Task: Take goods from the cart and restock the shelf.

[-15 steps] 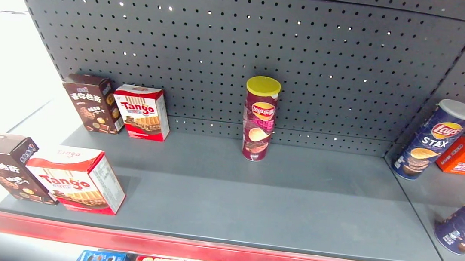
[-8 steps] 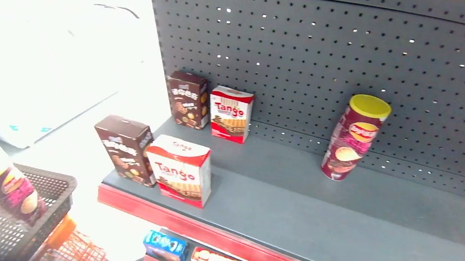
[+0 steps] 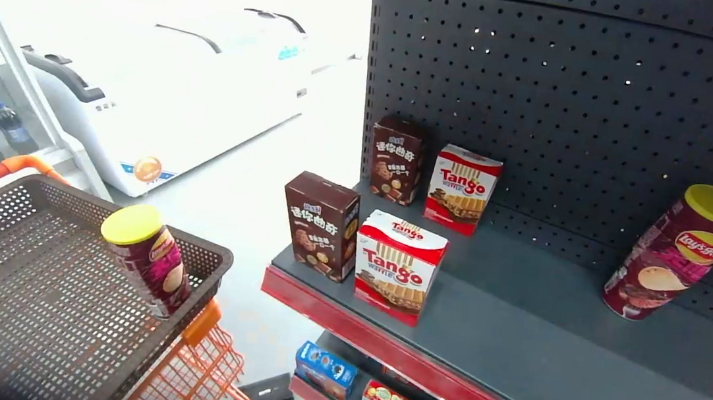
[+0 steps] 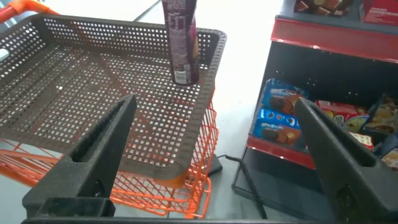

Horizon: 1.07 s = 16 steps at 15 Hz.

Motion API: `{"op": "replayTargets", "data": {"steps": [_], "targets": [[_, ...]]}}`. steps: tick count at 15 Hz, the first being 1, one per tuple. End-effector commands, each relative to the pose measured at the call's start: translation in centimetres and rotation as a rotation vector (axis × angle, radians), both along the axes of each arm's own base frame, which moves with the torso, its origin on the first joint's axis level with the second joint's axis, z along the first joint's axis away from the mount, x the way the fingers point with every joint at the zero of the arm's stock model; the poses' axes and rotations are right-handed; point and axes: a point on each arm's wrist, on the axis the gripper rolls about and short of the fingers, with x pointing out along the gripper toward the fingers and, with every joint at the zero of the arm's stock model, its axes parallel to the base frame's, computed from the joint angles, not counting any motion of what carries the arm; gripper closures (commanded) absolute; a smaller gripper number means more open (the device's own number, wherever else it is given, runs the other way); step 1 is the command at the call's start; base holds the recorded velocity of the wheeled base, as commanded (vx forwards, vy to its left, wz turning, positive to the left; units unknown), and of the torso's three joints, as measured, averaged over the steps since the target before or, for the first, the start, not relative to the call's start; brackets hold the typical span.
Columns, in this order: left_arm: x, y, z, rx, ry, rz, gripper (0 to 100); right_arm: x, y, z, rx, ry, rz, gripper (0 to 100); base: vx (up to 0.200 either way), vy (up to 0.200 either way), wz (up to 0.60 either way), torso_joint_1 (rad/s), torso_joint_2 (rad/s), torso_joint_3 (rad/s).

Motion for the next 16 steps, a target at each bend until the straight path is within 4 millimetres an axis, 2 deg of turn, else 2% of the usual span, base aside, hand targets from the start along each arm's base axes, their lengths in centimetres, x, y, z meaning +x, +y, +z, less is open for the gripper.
{"op": "replayTargets", "data": {"steps": [1, 11, 12, 13, 14, 15, 16], "targets": [[0.0, 0.0, 0.0, 0.0, 0.001, 0.0, 0, 0.0, 0.0, 0.0, 0.0, -0.001, 0.0, 0, 0.0, 0.0, 0.0, 0.0, 0.0, 0.0], [0.0, 0.0, 0.0, 0.003, 0.001, 0.003, 0, 0.0, 0.0, 0.0, 0.0, -0.001, 0.0, 0, 0.0, 0.0, 0.0, 0.0, 0.0, 0.0], [-0.6, 0.1, 2.2, 0.008, -0.077, 0.051, 0, 0.0, 0.0, 0.0, 0.0, -0.001, 0.0, 0, 0.0, 0.0, 0.0, 0.0, 0.0, 0.0], [-0.9, 0.2, 6.0, 0.017, -0.082, 0.081, 0, 0.0, 0.0, 0.0, 0.0, -0.001, 0.0, 0, 0.0, 0.0, 0.0, 0.0, 0.0, 0.0], [0.2, 0.2, 6.9, 0.031, 0.059, 0.088, 0, 0.0, 0.0, 0.0, 0.0, -0.001, 0.0, 0, 0.0, 0.0, 0.0, 0.0, 0.0, 0.0], [0.8, 0.2, 8.5, 0.036, 0.075, 0.115, 0, 0.0, 0.0, 0.0, 0.0, -0.001, 0.0, 0, 0.0, 0.0, 0.0, 0.0, 0.0, 0.0], [1.9, 0.3, 9.3, 0.045, 0.126, 0.131, 0, 0.0, 0.0, 0.0, 0.0, -0.001, 0.0, 0, 0.0, 0.0, 0.0, 0.0, 0.0, 0.0]]}}
